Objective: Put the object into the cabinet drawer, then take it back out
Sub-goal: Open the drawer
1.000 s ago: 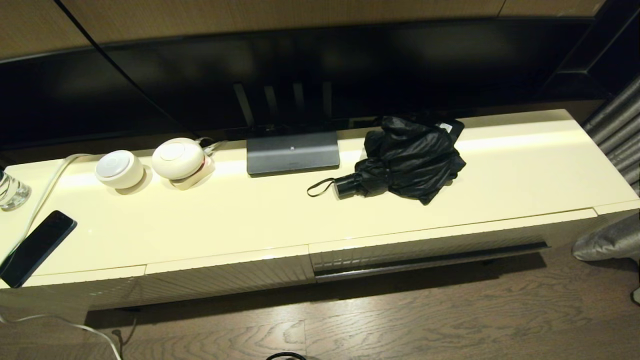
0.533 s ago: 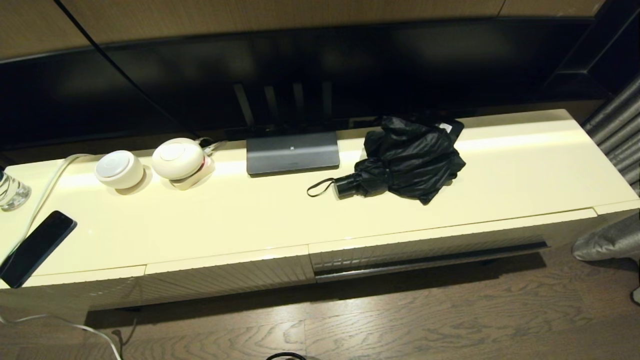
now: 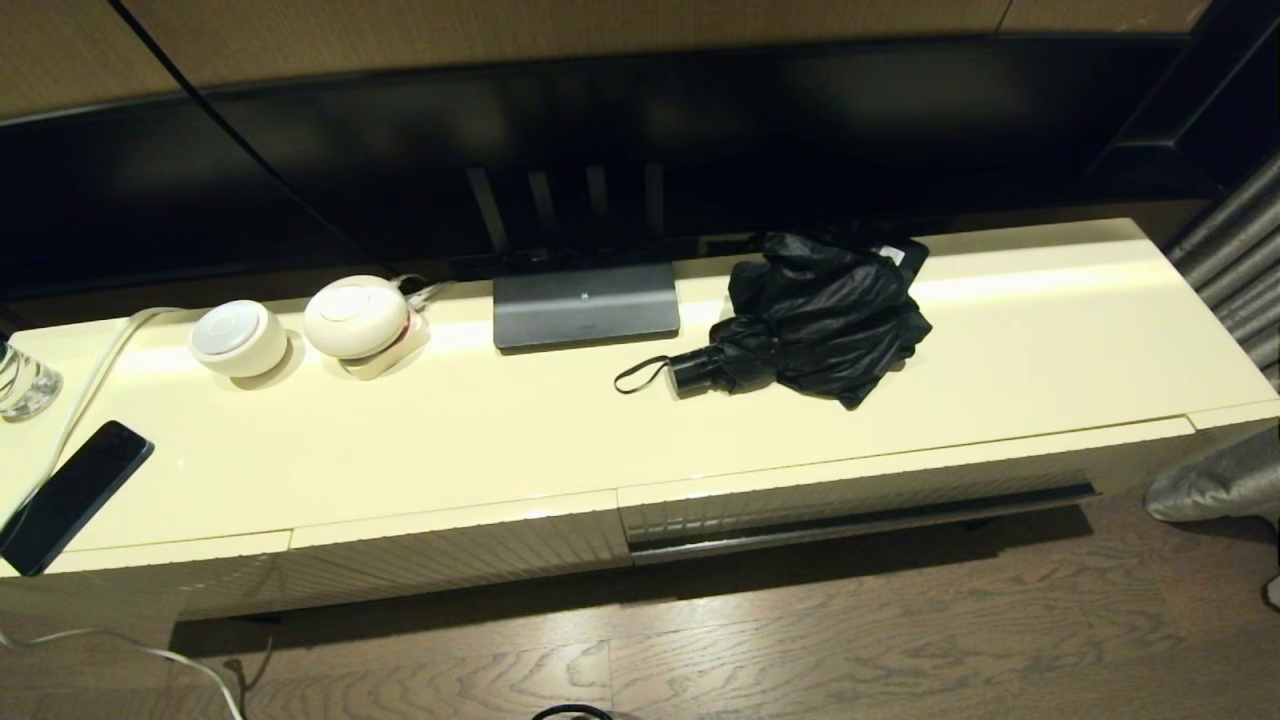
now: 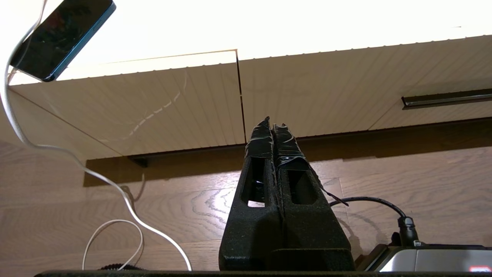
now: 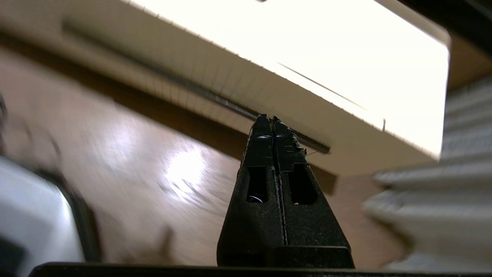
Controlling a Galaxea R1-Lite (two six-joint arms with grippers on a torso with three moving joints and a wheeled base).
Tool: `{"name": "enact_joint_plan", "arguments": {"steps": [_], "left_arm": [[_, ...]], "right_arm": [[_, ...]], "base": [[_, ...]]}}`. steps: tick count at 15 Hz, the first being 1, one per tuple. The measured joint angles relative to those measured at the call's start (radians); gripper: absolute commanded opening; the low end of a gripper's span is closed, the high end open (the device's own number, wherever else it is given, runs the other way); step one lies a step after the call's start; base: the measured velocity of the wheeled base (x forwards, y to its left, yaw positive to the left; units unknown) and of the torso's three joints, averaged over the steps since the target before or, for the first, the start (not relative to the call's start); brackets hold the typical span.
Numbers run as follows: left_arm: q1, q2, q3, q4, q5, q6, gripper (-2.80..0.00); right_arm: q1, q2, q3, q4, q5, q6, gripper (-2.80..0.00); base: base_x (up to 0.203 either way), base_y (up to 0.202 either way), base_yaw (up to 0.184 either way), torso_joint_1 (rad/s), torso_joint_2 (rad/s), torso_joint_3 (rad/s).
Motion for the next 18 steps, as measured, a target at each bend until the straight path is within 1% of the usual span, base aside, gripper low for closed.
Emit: {"name": "enact_joint_plan", "arguments": {"steps": [2, 3, 7, 9, 11, 13, 14, 15, 17, 18], "left_arm": [[0.0, 0.0, 0.0, 0.001, 0.0, 0.0, -2.8], [0.0, 0.0, 0.0, 0.001, 0.0, 0.0, -2.8], [0.0, 0.0, 0.0, 0.0, 0.0, 0.0, -2.8], [0.0, 0.0, 0.0, 0.0, 0.0, 0.0, -2.8], [0.0, 0.0, 0.0, 0.0, 0.0, 0.0, -2.8], [0.0, 0.0, 0.0, 0.0, 0.0, 0.0, -2.8], [0.0, 0.0, 0.0, 0.001, 0.0, 0.0, -2.8], [0.0, 0.0, 0.0, 0.0, 0.0, 0.0, -2.8], [0.0, 0.0, 0.0, 0.001, 0.0, 0.0, -2.8], [0.0, 0.0, 0.0, 0.001, 0.0, 0.0, -2.8]], "right_arm": [[0.021, 0.112, -0.052, 0.031, 0.012, -0.164, -2.8], [0.028, 0.164, -0.092, 0.058, 0.014, -0.228, -2.8], [0.041, 0.401, -0.296, 0.254, 0.013, -0.478, -2.8], [0.051, 0.503, -0.371, 0.338, 0.011, -0.608, -2.8], [0.079, 0.589, -0.397, 0.353, 0.01, -0.726, -2.8], [0.129, 0.665, -0.404, 0.351, 0.002, -0.851, -2.8], [0.163, 0.693, -0.403, 0.35, -0.016, -0.891, -2.8], [0.201, 0.719, -0.396, 0.349, -0.048, -0.909, -2.8], [0.26, 0.765, -0.376, 0.322, -0.106, -0.91, -2.8], [0.28, 0.795, -0.354, 0.282, -0.123, -0.907, -2.8]], "base": [[0.0, 0.0, 0.0, 0.0, 0.0, 0.0], [0.0, 0.0, 0.0, 0.0, 0.0, 0.0], [0.0, 0.0, 0.0, 0.0, 0.0, 0.0], [0.0, 0.0, 0.0, 0.0, 0.0, 0.0], [0.0, 0.0, 0.0, 0.0, 0.0, 0.0], [0.0, 0.0, 0.0, 0.0, 0.0, 0.0], [0.0, 0.0, 0.0, 0.0, 0.0, 0.0], [0.0, 0.0, 0.0, 0.0, 0.0, 0.0], [0.0, 0.0, 0.0, 0.0, 0.0, 0.0], [0.0, 0.0, 0.0, 0.0, 0.0, 0.0]]}}
